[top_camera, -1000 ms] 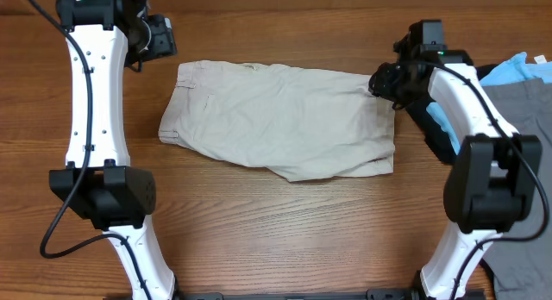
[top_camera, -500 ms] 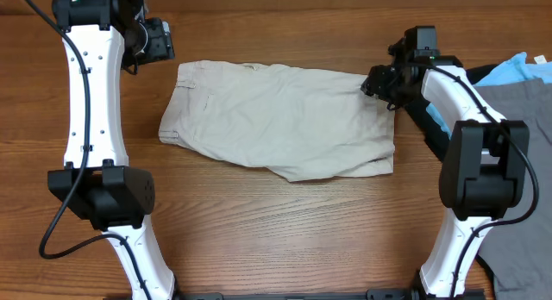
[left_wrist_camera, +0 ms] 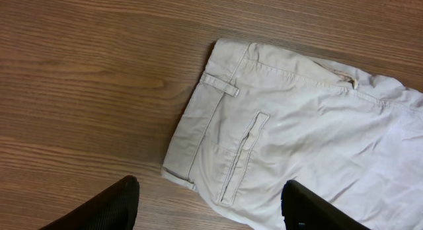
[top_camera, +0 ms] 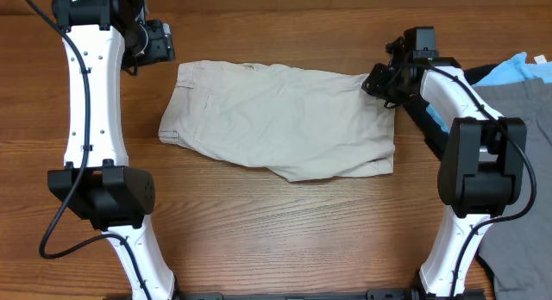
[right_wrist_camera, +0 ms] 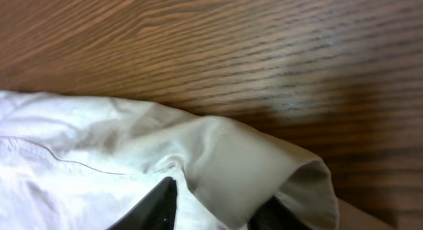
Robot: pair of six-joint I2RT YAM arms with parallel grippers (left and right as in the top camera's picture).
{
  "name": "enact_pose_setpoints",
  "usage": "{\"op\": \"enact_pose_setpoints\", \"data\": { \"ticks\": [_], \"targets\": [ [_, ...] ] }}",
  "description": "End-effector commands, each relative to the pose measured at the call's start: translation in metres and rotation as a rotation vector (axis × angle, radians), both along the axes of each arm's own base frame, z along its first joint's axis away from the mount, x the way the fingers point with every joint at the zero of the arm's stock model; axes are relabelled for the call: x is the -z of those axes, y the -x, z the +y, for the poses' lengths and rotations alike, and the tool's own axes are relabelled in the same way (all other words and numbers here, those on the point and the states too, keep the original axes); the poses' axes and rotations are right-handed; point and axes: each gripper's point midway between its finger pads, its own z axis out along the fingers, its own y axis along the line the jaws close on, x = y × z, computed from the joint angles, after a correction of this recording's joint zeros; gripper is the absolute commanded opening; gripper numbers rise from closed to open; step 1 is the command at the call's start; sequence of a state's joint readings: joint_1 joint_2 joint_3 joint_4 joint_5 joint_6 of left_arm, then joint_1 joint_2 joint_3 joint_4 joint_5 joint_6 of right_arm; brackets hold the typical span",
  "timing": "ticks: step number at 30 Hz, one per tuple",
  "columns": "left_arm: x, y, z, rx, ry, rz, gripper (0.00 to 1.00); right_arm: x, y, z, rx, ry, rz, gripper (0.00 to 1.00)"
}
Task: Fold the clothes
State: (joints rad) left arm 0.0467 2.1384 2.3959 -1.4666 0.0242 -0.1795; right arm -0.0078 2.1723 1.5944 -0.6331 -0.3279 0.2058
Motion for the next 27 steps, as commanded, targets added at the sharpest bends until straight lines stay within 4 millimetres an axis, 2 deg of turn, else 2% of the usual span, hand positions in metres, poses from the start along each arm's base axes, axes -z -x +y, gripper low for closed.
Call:
{"op": "enact_pose_setpoints", "data": {
  "ticks": [1, 7, 9, 12, 15, 18, 21, 24, 27],
  "targets": [
    [-0.002, -0.001, 0.002, 0.013, -0.015, -0.008, 0.72, 0.000, -0.001, -0.001, -0.005, -0.018, -0.006, 0.49],
    [-0.003, -0.005, 0.003, 0.012, -0.016, -0.024, 0.73, 0.000, -0.004, 0.003, -0.059, 0.004, -0.040, 0.57],
    [-0.005, -0.008, 0.003, 0.008, -0.015, -0.039, 0.73, -0.001, -0.005, 0.004, -0.065, 0.005, -0.049, 0.57],
    [-0.005, -0.014, 0.007, -0.035, 0.003, -0.059, 0.76, -0.001, -0.005, 0.004, -0.076, 0.011, -0.057, 0.51],
    [0.004, -0.025, 0.007, -0.037, 0.046, -0.070, 0.79, 0.000, -0.005, 0.004, -0.076, 0.010, -0.052, 0.50],
    [0.025, -0.040, 0.000, 0.022, 0.125, -0.062, 0.79, 0.001, -0.002, 0.004, -0.076, 0.010, -0.040, 0.50],
    [0.058, -0.052, -0.007, 0.096, 0.188, -0.029, 0.78, 0.002, 0.000, 0.004, -0.076, 0.009, -0.032, 0.49],
    [0.096, -0.059, -0.001, 0.096, 0.199, 0.028, 0.78, 0.003, 0.002, 0.004, -0.076, 0.009, -0.021, 0.49],
    [0.124, -0.067, 0.002, 0.110, 0.238, 0.045, 0.78, 0.004, 0.005, 0.004, -0.076, 0.008, -0.009, 0.50]
  ]
}}
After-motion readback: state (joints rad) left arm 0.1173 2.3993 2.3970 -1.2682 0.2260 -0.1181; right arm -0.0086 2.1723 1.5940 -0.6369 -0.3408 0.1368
